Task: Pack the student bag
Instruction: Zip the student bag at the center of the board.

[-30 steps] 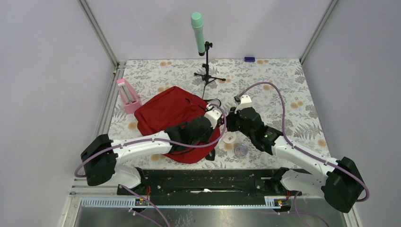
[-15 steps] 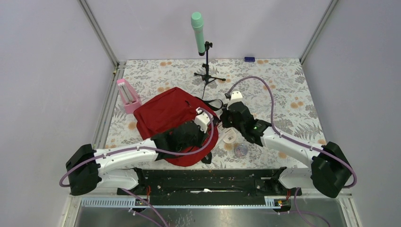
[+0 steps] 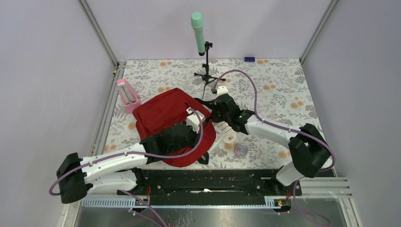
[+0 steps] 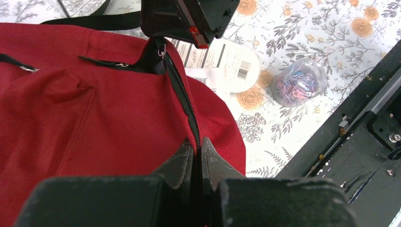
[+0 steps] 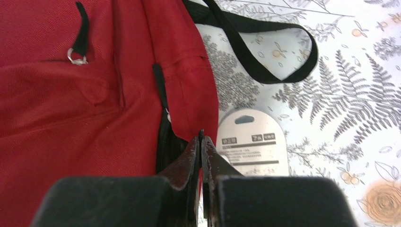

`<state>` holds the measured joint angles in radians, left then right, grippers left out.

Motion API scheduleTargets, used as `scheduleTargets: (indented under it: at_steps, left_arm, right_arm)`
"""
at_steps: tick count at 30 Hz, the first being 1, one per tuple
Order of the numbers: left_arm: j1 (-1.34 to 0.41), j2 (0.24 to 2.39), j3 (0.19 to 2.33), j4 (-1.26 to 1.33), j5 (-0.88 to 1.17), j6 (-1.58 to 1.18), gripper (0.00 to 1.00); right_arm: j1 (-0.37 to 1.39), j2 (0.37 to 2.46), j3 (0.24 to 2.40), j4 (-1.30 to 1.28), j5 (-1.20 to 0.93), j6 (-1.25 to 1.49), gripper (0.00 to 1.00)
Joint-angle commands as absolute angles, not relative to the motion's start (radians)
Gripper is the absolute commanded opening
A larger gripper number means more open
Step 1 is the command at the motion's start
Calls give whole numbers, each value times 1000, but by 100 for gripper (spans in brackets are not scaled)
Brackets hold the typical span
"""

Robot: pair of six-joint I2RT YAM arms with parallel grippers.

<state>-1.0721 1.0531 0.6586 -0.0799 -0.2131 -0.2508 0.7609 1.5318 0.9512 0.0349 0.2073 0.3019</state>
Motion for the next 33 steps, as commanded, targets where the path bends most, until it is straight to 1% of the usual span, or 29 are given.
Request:
scheduleTargets:
  at_steps: [1,11,16,20,24,28,33]
  left_arm:
    - [-1087,946,679,-157,-203,-232,0]
    - [-1085,772,769,-393,-368,-155,0]
    - [-1084,706,804,-452,-402,-108,0]
    - [-1082,683,820,-471,-437,-90,0]
    - [-1075,693,852,-469,-452,-82,0]
    - [-1072,738,901,-415,-397,-74,0]
    - [-1072,856,943,-328,-153,-35,0]
  right_arm:
    - [705,1616,1037,44,334,231,0]
    - [688,1771,1213,8,332,211,0]
    - [672,1815,1282,-32,317,200,0]
    - [669,1816,1329,-66,313,179,0]
    - [668,1759,1330,-74,305,158,0]
    - [669,1660,1305,-83,297,145,0]
    - [668,1526,1239,-101,325,139,0]
